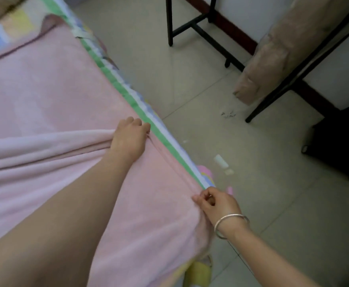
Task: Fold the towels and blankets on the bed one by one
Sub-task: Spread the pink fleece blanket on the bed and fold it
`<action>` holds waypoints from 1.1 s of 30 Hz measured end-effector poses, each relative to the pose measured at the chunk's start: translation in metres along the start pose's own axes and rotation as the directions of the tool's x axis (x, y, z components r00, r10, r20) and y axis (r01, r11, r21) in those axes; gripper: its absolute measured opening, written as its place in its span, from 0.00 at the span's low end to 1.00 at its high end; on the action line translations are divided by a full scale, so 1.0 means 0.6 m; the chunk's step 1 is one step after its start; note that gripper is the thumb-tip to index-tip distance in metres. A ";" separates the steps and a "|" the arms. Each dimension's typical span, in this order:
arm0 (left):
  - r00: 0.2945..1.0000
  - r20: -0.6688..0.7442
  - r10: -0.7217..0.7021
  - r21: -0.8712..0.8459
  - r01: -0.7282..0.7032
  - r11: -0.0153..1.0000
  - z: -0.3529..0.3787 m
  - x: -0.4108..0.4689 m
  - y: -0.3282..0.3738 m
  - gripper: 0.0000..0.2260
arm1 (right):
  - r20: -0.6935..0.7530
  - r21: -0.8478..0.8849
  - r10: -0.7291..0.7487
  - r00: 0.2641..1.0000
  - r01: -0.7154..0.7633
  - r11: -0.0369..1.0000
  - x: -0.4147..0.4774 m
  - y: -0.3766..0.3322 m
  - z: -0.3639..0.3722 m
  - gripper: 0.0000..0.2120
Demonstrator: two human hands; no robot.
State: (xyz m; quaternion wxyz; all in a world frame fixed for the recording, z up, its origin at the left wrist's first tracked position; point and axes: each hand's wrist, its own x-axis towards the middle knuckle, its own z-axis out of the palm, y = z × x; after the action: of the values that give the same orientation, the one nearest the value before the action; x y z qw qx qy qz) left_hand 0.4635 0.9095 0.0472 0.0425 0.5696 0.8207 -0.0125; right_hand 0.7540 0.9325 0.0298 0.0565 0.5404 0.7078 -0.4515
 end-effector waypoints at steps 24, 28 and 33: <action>0.969 -0.185 -0.162 0.063 0.176 0.982 -0.005 -0.014 0.004 0.14 | -0.270 0.099 -0.019 0.963 0.047 0.994 -0.006 0.047 0.012 0.10; 0.952 -0.283 -0.117 -0.151 0.076 0.986 -0.012 -0.100 0.044 0.21 | -0.258 0.196 0.049 0.965 0.003 0.981 -0.028 0.056 0.018 0.13; 0.923 -0.232 -0.306 -0.325 0.223 0.919 0.010 -0.284 0.066 0.17 | -0.222 0.299 0.120 0.968 -0.050 0.953 -0.079 0.067 0.049 0.21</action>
State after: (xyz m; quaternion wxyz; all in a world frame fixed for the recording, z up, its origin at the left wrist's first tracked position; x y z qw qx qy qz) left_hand 0.5600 0.7636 0.0567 0.0083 0.4357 0.8812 0.1834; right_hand 0.7942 0.8784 0.0164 -0.0890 0.6230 0.6111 -0.4801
